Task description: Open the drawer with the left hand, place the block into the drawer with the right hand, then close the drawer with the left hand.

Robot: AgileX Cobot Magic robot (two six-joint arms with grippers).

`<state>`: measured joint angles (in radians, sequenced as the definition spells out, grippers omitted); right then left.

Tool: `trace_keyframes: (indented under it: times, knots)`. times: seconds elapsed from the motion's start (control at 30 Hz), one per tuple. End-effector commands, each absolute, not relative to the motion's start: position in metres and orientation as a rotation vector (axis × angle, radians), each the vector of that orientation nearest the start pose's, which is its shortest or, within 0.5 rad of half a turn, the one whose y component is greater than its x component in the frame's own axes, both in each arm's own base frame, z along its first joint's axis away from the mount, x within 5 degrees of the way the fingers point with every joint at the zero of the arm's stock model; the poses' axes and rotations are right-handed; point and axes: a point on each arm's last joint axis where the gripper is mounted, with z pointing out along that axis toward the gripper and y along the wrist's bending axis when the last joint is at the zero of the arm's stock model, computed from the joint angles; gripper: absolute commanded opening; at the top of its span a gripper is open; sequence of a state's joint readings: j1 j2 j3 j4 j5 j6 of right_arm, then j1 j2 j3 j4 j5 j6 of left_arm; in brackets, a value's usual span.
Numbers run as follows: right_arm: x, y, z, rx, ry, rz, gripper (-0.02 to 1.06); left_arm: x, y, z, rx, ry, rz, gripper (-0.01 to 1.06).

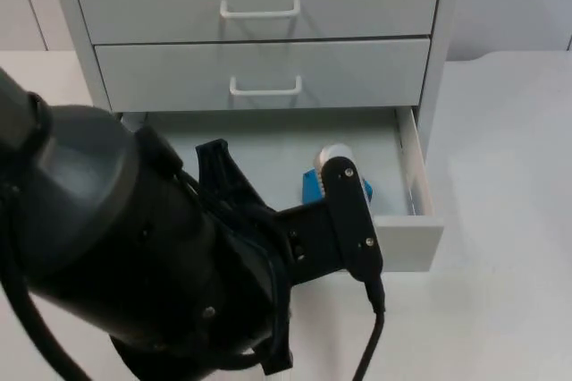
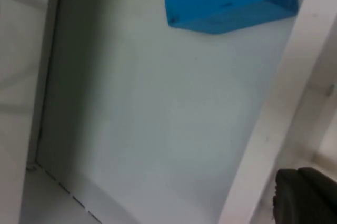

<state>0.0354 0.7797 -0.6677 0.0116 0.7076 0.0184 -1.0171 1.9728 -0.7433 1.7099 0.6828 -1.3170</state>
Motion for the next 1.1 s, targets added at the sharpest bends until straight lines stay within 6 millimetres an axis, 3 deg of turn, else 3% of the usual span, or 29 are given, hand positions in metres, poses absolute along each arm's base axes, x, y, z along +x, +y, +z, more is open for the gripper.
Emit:
trace_keyframes:
  times: [0.0, 0.2, 0.73, 0.83, 1.07]
  knots:
    - [0.145, 0.006, 0.305, -0.017, 2.289, 0.04, 0.76, 0.215, -0.229, 0.088, 1.383, 1.919, 0.62, 0.0]
    - [0.145, 0.006, 0.306, -0.017, 2.282, 0.04, 0.76, 0.234, -0.212, 0.087, 1.279, 1.993, 0.656, 0.0]
    - [0.146, 0.005, 0.307, -0.02, 2.268, 0.033, 0.76, 0.292, -0.204, 0.113, 1.017, 2.023, 0.665, 0.0]
    - [0.146, 0.005, 0.307, -0.022, 2.263, 0.03, 0.76, 0.314, -0.197, 0.108, 0.964, 2.063, 0.66, 0.0]
    - [0.147, 0.005, 0.308, -0.025, 2.252, 0.023, 0.76, 0.331, -0.193, 0.096, 0.927, 2.084, 0.692, 0.0]
